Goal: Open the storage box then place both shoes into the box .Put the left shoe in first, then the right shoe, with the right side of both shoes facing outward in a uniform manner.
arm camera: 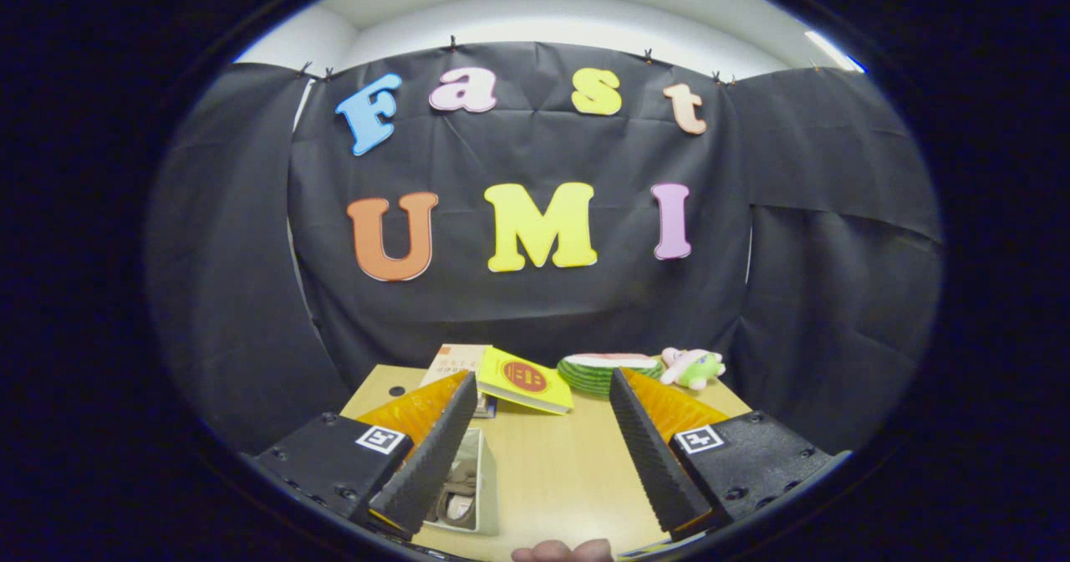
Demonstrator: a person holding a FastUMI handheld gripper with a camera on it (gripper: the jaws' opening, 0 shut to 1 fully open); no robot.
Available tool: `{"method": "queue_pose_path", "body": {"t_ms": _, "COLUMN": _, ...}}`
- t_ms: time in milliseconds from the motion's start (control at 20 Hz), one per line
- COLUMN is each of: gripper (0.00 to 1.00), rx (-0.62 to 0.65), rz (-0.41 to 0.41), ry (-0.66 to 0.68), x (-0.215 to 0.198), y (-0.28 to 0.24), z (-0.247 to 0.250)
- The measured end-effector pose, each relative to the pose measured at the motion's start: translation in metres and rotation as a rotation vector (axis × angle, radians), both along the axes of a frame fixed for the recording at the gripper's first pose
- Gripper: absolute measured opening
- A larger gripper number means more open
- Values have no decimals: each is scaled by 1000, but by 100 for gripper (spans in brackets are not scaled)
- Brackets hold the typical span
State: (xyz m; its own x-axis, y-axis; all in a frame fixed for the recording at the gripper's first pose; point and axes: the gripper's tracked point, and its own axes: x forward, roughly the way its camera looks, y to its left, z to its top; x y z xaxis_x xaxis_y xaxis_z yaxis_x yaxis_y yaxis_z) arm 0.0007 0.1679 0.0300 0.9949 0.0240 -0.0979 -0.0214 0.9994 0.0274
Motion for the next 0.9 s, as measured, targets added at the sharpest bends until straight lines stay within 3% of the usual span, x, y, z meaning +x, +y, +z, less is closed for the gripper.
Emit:
{"method": "queue_pose_path", "body": {"t_ms": 300, "gripper": 100, "rx": 41, "rz": -8, "ry": -78, "x": -22, "y": -15, "z": -9}}
{"method": "queue_pose_path", "body": {"t_ms": 500, "gripper": 100, "rx": 35, "rz": -34, "ry": -40, "x": -27, "y": -29, "z": -38}}
{"method": "queue_pose_path", "body": {"t_ms": 900, "gripper": 100, "rx": 45, "rz": -48, "ry": -43, "x": -29, "y": -40, "z": -42}}
